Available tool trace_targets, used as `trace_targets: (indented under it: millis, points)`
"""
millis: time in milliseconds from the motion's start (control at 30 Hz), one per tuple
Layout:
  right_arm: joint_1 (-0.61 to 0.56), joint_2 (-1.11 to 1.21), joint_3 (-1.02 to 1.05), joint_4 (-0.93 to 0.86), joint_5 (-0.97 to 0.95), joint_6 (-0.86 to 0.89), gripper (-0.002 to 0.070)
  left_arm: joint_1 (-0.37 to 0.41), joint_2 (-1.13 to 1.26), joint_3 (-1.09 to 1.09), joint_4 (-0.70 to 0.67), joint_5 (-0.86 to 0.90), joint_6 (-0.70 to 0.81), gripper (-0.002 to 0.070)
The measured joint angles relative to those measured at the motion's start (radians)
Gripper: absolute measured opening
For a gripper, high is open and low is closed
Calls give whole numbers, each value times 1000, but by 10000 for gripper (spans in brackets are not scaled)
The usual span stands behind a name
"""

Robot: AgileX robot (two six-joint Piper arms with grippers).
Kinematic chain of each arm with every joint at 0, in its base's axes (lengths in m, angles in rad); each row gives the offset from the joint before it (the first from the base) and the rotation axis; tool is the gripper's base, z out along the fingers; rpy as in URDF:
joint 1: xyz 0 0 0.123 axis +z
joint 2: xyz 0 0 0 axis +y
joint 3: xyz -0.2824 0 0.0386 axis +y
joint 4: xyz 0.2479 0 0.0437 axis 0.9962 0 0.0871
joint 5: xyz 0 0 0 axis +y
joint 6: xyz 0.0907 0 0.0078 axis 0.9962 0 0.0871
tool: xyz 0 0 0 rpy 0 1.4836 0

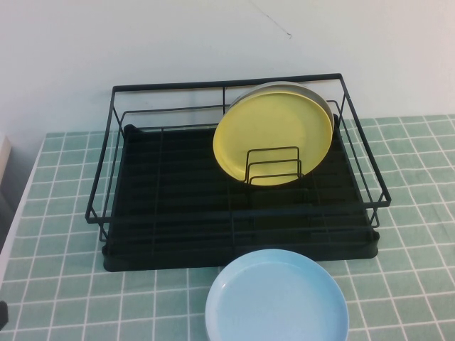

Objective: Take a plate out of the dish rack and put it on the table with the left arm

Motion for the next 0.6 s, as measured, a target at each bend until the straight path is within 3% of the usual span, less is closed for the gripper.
trace_targets:
  millis: [367, 600]
  points:
    - [0, 0, 0, 0, 0, 0, -2, 0, 0, 2, 0, -9, 0, -2]
    - [0, 0, 0, 0, 0, 0, -2, 13, -44, 153, -21, -207, 15, -2]
